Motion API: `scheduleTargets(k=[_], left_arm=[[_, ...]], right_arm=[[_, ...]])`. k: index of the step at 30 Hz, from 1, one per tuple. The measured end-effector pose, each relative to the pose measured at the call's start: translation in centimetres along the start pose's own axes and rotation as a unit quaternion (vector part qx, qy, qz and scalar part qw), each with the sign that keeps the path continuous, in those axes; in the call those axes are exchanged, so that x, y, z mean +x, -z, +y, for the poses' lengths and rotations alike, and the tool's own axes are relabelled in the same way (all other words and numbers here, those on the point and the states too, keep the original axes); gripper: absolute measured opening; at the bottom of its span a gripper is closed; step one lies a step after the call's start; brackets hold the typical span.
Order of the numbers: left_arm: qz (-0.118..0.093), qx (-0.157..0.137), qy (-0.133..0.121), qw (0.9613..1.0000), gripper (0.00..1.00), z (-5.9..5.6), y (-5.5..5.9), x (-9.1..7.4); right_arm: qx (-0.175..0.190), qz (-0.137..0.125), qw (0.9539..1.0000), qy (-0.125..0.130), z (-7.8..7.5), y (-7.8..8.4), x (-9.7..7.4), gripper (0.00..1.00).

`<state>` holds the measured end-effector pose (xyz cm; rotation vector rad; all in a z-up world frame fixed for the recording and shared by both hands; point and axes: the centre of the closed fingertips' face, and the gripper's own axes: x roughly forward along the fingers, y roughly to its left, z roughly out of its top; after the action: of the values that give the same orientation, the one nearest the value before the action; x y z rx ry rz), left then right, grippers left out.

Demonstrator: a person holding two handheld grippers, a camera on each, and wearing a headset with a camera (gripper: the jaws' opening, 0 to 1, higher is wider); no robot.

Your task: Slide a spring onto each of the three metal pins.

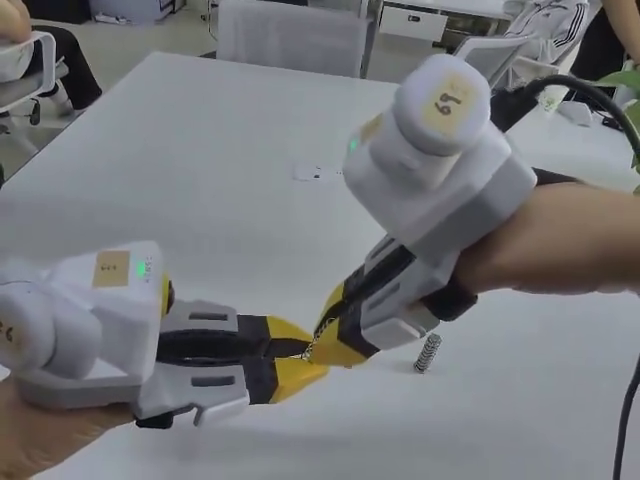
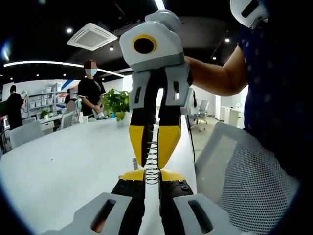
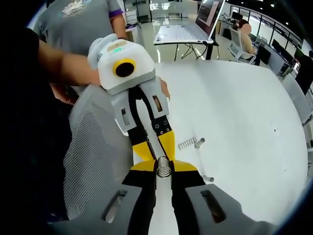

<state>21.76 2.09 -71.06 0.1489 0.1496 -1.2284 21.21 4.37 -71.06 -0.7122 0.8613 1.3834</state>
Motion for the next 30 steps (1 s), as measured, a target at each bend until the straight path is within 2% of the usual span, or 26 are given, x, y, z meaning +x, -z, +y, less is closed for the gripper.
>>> scheduleTargets(k=[6, 10, 13, 23, 30], left_arm=[[0.005, -0.004, 0.002, 1.0, 0.04, -0.1, 0.2, 0.1], [0.012, -0.006, 0.0, 0.9999, 0.09, 0.0, 0.6, 0.0], [0.015, -0.006, -0.002, 0.9999, 0.09, 0.1, 0.8, -0.3], [0.006, -0.017, -0.029, 0.9994, 0.14, 1.3, 1.0, -1.8], [0.007, -0.026, -0.051, 0.9983, 0.22, 1.8, 1.8, -3.1]], right_arm=[[-0.009, 0.013, 0.9999, -0.002, 0.0, 0.2, 0.2, 0.08], [-0.01, 0.015, 0.9998, 0.004, -0.4, 0.3, 0.1, 0.08], [-0.009, 0.017, 0.9998, 0.009, -0.8, 0.4, -0.2, 0.08], [0.002, 0.026, 0.9993, 0.026, -1.6, 1.8, -1.3, 0.08], [0.014, 0.025, 0.9986, 0.044, -2.5, 2.7, -2.5, 0.08]])
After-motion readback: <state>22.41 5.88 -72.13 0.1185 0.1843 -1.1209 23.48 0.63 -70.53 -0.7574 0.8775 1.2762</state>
